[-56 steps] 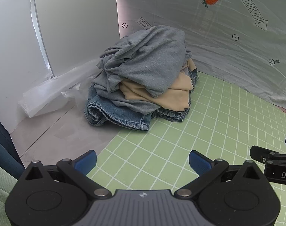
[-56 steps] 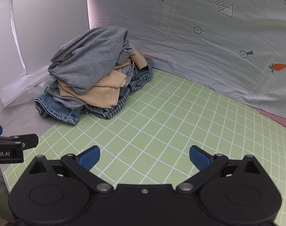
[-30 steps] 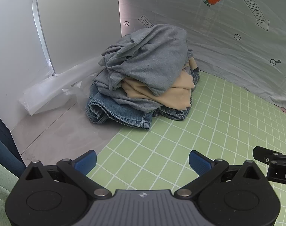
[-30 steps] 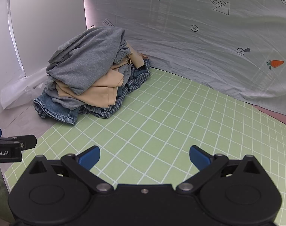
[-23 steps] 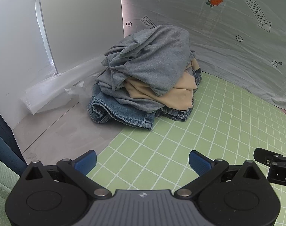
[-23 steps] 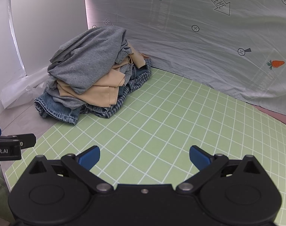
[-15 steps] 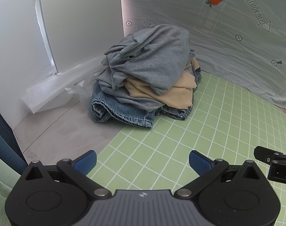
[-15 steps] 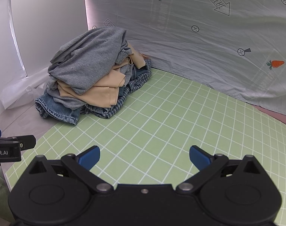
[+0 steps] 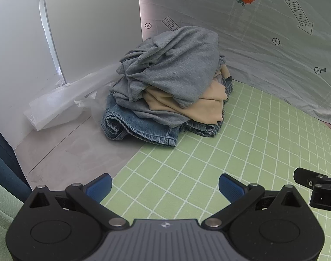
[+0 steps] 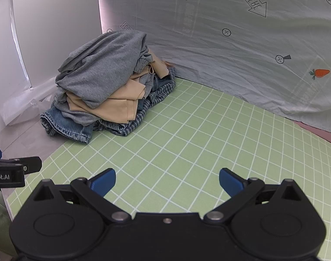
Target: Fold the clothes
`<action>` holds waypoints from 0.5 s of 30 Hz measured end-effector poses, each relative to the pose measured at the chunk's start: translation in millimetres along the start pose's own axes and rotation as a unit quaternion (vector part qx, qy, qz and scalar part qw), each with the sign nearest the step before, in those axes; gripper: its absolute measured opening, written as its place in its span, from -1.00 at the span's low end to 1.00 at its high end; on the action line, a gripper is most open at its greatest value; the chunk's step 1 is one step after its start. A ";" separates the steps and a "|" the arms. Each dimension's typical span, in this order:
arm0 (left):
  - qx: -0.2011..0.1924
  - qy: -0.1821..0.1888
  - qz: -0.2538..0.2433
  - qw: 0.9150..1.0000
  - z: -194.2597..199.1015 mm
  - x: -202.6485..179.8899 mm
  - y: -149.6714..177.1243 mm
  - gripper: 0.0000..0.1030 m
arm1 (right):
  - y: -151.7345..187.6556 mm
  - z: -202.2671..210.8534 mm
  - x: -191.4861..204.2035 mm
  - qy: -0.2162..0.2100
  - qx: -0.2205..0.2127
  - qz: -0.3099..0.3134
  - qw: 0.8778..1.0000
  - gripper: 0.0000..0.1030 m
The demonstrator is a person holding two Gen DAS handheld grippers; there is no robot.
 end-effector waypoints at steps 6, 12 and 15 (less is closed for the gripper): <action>0.019 0.003 0.005 1.000 -11.8 2.7 -1.7 1.00 | 1.2 -12.0 1.3 0.002 0.014 0.004 1.000 0.99; 0.040 0.001 0.019 0.999 -34.7 14.5 -14.0 1.00 | -5.3 -39.5 9.0 -0.003 0.034 0.016 0.999 0.99; 0.056 -0.013 0.024 0.998 -51.9 23.5 -26.9 1.00 | -14.0 -62.1 16.1 -0.007 0.047 0.023 0.999 0.99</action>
Point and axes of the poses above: each gripper's, at about its wrist camera, not at the fingertips, and z roughly against the way its jaws point, x to its left, y to its underside, the point moved 5 cm from there along -z, roughly the way its jaws point, and after that the axes turned 8 degrees about -z, right-handed, at the moved point
